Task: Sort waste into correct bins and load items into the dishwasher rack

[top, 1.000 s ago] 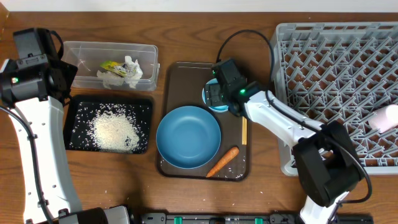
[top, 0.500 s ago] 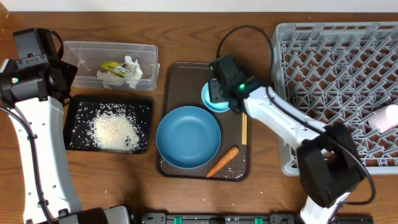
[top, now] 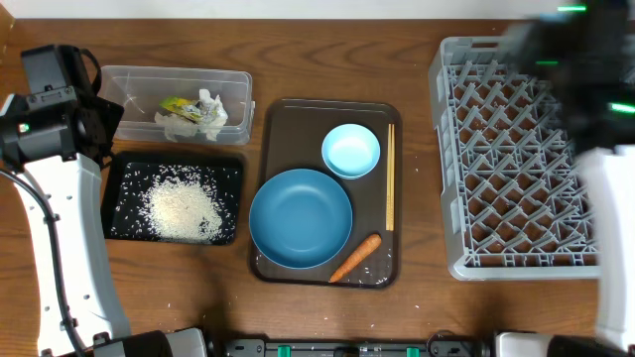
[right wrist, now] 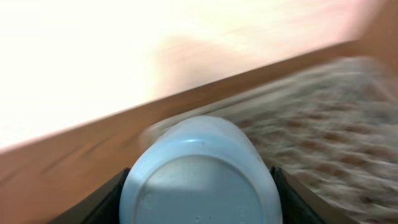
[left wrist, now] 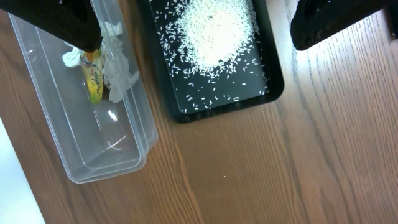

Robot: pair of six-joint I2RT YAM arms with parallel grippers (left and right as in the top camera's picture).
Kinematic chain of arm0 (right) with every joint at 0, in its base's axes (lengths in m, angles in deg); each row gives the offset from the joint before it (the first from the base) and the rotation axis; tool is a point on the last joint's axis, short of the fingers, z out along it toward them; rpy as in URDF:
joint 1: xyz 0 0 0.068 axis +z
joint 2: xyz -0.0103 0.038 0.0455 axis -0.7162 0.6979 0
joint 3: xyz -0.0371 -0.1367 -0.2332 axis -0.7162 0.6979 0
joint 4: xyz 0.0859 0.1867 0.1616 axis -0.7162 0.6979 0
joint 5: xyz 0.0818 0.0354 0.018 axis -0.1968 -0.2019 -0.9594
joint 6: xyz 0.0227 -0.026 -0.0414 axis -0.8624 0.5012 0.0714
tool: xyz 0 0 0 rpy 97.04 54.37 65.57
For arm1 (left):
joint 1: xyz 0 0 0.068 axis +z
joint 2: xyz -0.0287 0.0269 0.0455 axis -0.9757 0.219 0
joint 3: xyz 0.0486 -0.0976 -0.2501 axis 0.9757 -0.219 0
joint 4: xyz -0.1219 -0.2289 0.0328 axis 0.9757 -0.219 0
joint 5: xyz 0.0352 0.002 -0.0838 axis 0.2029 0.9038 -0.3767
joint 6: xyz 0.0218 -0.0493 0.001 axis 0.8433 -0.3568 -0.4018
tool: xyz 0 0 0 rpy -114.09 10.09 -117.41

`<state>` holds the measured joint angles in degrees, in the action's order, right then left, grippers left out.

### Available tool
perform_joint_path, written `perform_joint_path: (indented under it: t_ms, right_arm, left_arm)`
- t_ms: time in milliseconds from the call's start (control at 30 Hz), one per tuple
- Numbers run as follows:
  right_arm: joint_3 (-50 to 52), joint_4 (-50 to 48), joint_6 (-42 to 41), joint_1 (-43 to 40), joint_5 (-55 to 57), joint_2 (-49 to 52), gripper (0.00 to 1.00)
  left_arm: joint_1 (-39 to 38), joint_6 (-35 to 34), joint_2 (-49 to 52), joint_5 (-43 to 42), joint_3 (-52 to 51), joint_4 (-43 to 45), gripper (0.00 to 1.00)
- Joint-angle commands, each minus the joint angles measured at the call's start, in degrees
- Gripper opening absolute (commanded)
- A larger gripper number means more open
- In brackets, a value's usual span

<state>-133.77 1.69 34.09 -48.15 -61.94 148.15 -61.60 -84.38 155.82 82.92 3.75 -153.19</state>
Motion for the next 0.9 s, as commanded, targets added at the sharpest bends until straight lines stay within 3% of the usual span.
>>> perform_joint_path:
  t_ms: [0,167,300,867]
  right_arm:
    - [0.0,1.6,2.1,-11.1,-1.6,0.0,0.59]
    - [0.0,3.3,2.3,-27.5,-4.7,3.6,0.58]
    - [0.0,3.9,2.7,-34.7,-6.3,8.5,0.59]
    - [0.0,2.6,4.2,-43.0,-8.7,19.0,0.63]
  left_arm:
    - [0.3,0.7,0.2,1.4,-0.2,-0.1,0.99]
    - [0.3,0.7,0.2,1.4,-0.2,-0.1,0.99]
    - [0.3,0.7,0.2,1.4,-0.2,-0.1,0.99]
    - [0.3,0.7,0.2,1.4,-0.2,-0.1,0.99]
